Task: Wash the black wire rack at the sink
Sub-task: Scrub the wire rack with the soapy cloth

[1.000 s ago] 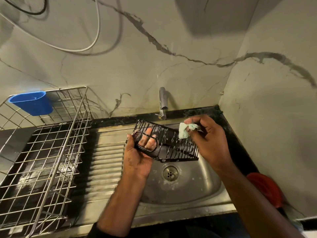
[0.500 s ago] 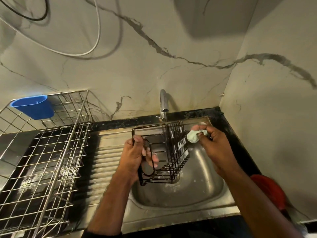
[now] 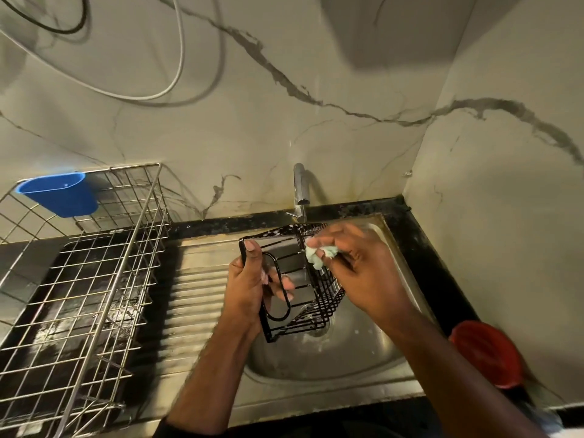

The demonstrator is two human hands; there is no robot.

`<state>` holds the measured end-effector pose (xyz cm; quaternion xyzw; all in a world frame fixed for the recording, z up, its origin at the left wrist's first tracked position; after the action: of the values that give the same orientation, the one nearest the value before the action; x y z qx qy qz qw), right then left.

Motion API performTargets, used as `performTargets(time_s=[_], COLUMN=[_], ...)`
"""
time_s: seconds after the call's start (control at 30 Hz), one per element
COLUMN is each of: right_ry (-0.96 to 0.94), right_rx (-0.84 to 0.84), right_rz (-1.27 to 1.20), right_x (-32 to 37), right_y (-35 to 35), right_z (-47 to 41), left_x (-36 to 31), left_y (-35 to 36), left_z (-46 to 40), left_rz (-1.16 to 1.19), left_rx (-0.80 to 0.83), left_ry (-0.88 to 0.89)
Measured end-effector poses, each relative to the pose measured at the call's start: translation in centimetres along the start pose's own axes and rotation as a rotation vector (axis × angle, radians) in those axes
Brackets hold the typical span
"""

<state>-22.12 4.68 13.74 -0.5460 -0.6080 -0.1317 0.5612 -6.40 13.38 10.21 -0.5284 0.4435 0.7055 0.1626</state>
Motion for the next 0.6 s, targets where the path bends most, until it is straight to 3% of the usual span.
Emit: performTargets(time_s=[0.13,0.23,0.3,0.47,0.53,0.6], right_ry=[0.214,0.287,0.298,0.305,0.329,0.333], right_rx=[0.222,0.244,0.164,-0.222,-0.276,-0.227], right_rz=[0.095,-0.085,-0.319,-0.619,-0.663,-0.586], right_x=[-2.2,-2.4,-1.8,-1.7,-1.9,-2.3], right_y=[-1.0,-1.6,-1.6,-3.2,-4.1,-4.3], right_z=[0.9,0.7,0.4,-0.6,-0.9,-1.0], left_x=[-0.3,-0.4,-1.0,-2.1,-1.7,-1.2], left_y=[-0.3,-0.2,0.3,0.7,0.9,1.5], left_z=[-0.5,-0.7,-0.6,-0.4,0.1,0.3], left_rz=[-0.02,-0.167,-0.343,-0.74,-0.957,-1.237], left_rx=[-0.018,0.119,0.251,0.479,0.565,0.656], left_ry=[0.034,0.058,0.05,-0.017,-0.004,0.049])
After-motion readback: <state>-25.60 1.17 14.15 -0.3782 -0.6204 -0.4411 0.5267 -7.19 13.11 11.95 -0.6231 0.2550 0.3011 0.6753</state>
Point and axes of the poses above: each hand's wrist, its own z-axis away from the middle knuckle, its own y-axis out of the palm, x = y × z, the point moved 2 cm from there along -z, towards the middle knuckle, and after that the axes turned 6 degrees about y, right-handed, at the moved point
